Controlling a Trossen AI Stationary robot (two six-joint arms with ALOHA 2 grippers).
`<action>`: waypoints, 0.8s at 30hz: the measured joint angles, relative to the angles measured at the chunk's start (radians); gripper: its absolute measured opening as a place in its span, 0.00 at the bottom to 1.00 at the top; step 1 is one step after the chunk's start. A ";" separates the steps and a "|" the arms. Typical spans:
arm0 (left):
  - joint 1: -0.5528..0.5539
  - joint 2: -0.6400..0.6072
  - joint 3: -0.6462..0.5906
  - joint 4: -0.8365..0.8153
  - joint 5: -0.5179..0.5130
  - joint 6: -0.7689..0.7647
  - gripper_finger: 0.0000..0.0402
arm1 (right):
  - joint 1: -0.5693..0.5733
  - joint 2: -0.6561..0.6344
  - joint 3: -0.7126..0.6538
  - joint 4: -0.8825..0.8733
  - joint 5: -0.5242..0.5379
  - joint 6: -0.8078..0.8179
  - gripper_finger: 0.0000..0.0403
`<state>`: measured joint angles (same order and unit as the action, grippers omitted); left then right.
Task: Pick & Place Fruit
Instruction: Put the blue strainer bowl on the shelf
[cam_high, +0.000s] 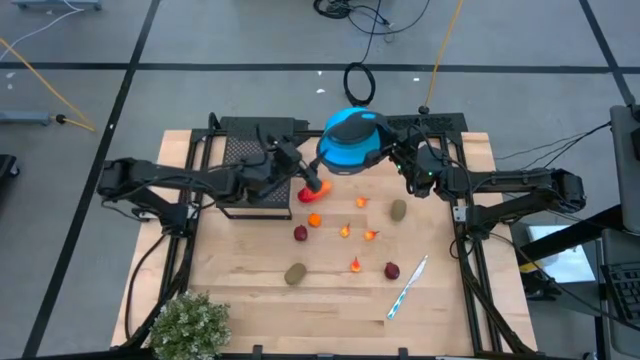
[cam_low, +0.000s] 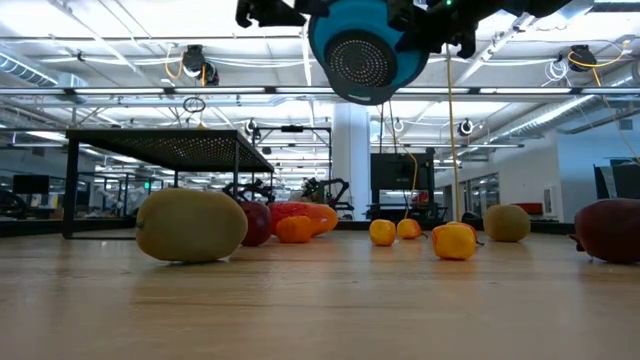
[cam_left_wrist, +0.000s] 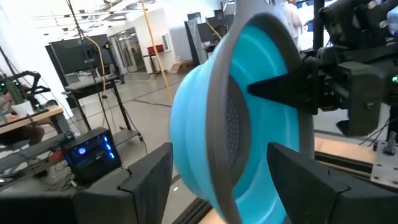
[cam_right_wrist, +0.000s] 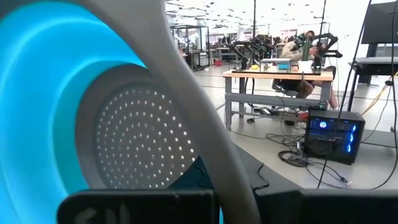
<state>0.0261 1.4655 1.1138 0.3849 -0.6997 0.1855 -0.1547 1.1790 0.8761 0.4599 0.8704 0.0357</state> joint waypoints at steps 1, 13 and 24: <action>0.002 0.016 0.014 -0.001 0.000 0.005 0.64 | 0.000 0.000 0.000 0.000 -0.002 0.000 0.00; 0.006 0.087 0.074 -0.014 -0.105 0.012 0.54 | 0.000 0.000 0.000 0.000 -0.006 -0.020 0.00; 0.011 0.086 0.074 -0.011 -0.089 -0.073 0.04 | 0.000 0.000 -0.001 -0.001 -0.058 0.012 0.01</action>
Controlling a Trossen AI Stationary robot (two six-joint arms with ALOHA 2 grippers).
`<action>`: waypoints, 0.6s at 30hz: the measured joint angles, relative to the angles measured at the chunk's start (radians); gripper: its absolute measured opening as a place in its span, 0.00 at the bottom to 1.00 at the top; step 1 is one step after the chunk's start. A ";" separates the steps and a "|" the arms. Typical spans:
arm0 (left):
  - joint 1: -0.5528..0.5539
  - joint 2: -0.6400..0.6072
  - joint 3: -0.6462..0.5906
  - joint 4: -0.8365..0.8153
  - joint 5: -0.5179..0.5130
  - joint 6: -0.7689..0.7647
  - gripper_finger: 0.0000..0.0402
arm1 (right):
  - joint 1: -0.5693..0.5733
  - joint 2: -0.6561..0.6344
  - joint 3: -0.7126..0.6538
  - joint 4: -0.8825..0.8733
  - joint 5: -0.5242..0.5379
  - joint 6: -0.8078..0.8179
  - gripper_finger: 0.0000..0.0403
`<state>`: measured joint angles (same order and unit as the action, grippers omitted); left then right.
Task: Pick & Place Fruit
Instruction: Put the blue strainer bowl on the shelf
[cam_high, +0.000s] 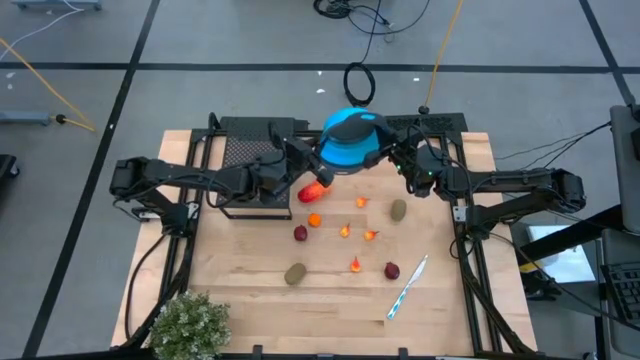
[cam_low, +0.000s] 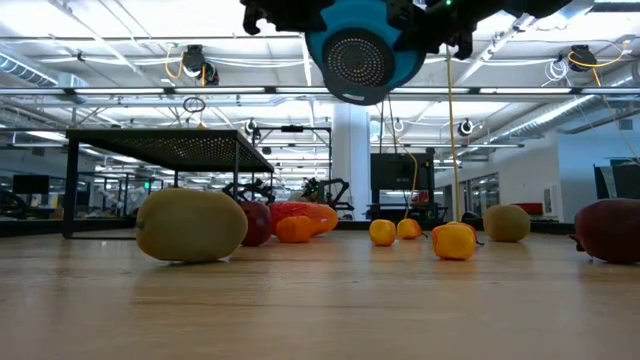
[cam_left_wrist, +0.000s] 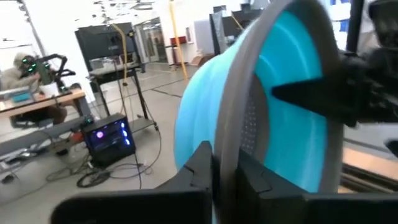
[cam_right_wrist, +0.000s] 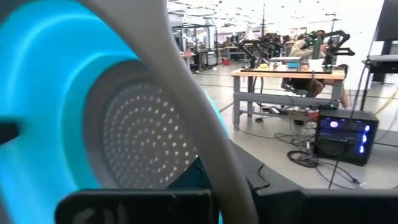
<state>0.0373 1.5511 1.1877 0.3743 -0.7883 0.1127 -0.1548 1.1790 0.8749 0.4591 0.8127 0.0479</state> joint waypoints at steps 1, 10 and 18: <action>0.001 -0.001 0.000 -0.001 -0.004 -0.004 0.03 | 0.000 0.000 0.000 -0.001 -0.009 0.000 0.02; 0.001 -0.007 0.000 -0.019 -0.069 0.032 0.02 | 0.000 -0.001 0.000 -0.029 -0.079 0.003 0.13; 0.000 -0.047 0.000 -0.067 -0.157 0.163 0.01 | 0.002 -0.001 0.000 -0.052 -0.126 0.019 0.33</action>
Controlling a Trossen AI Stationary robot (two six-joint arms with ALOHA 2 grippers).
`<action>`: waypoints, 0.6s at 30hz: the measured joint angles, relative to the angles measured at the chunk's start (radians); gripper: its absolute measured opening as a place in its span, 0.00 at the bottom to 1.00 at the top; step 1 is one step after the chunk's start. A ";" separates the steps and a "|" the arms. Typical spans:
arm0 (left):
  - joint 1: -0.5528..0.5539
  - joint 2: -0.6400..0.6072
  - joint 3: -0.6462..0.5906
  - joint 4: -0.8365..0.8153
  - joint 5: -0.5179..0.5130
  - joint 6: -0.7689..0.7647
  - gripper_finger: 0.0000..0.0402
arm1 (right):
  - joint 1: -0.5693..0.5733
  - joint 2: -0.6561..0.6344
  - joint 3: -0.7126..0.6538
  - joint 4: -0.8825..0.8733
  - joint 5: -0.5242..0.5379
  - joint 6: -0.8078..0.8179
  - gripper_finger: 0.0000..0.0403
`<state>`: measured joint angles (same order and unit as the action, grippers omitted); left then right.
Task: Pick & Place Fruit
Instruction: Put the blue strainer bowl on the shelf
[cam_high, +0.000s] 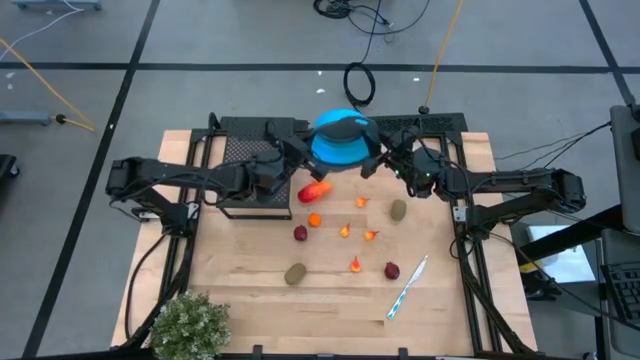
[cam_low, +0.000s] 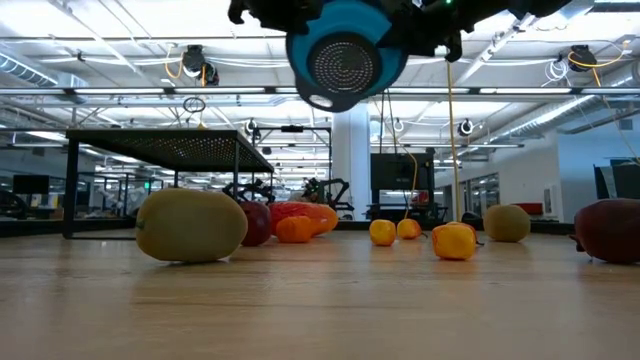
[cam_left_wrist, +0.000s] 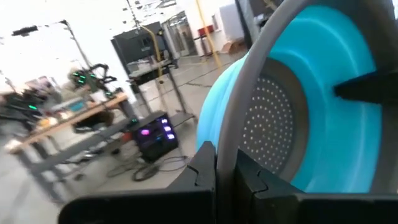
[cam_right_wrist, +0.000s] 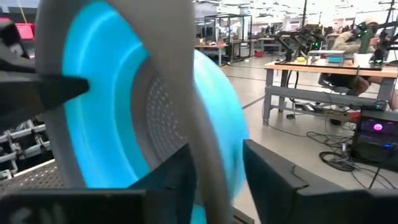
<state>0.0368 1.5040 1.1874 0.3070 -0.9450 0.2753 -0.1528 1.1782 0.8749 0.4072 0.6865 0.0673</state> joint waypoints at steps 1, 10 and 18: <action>0.000 -0.005 0.000 -0.001 -0.022 0.029 0.01 | 0.000 0.000 0.000 0.000 0.002 0.000 0.35; 0.038 -0.084 0.000 -0.027 -0.190 0.222 0.01 | 0.025 -0.023 0.000 -0.001 0.015 0.000 0.49; 0.117 -0.230 0.000 -0.228 -0.185 0.141 0.01 | 0.077 -0.057 0.000 -0.027 0.016 -0.015 0.47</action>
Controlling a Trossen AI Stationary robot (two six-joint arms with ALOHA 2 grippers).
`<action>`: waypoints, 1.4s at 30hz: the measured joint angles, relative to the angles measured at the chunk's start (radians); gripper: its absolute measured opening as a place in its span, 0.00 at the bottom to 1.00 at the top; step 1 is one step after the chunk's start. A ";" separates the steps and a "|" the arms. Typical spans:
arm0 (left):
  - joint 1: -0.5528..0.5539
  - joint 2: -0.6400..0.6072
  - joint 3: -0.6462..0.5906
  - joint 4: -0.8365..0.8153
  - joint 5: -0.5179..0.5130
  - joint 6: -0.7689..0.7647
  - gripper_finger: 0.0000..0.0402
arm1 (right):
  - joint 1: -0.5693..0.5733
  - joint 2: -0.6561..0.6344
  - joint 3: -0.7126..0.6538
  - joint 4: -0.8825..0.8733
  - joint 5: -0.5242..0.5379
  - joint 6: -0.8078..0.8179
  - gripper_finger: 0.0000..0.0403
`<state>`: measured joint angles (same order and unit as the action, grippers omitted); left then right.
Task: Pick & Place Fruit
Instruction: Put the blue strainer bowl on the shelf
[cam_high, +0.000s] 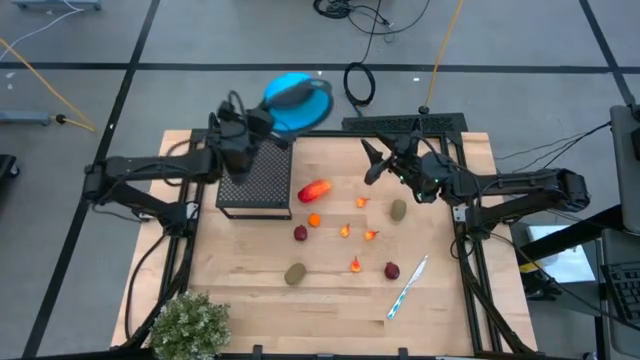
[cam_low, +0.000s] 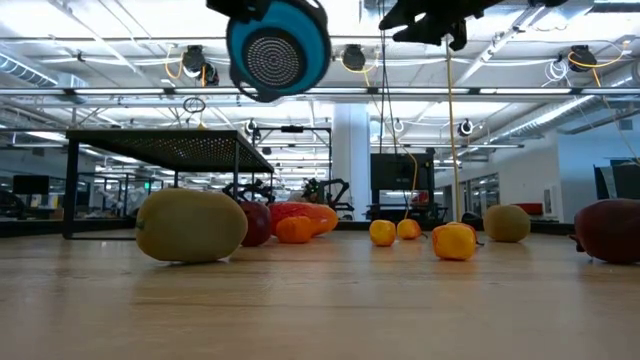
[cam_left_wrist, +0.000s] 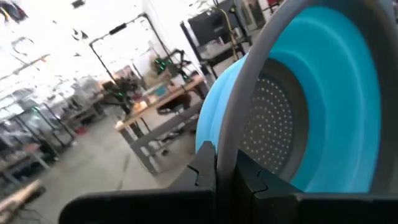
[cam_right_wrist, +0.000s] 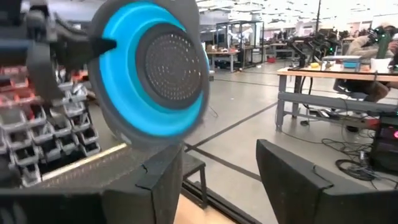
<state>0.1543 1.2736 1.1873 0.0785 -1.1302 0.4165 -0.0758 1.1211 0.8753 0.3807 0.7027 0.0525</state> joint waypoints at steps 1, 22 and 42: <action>0.009 -0.024 0.000 -0.047 0.017 -0.040 0.01 | 0.006 -0.006 0.000 -0.016 0.001 -0.009 0.45; 0.144 -0.229 0.000 -0.639 0.499 -0.679 0.01 | 0.107 -0.280 0.000 -0.415 -0.307 -0.012 0.00; 0.425 -0.229 0.000 -0.707 1.057 -0.989 0.01 | 0.107 -0.440 0.000 -0.831 -0.444 -0.074 0.00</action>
<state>0.5795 1.0447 1.1873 -0.6282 -0.0732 -0.5725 0.0311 0.6814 0.8753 -0.4499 0.2584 -0.0215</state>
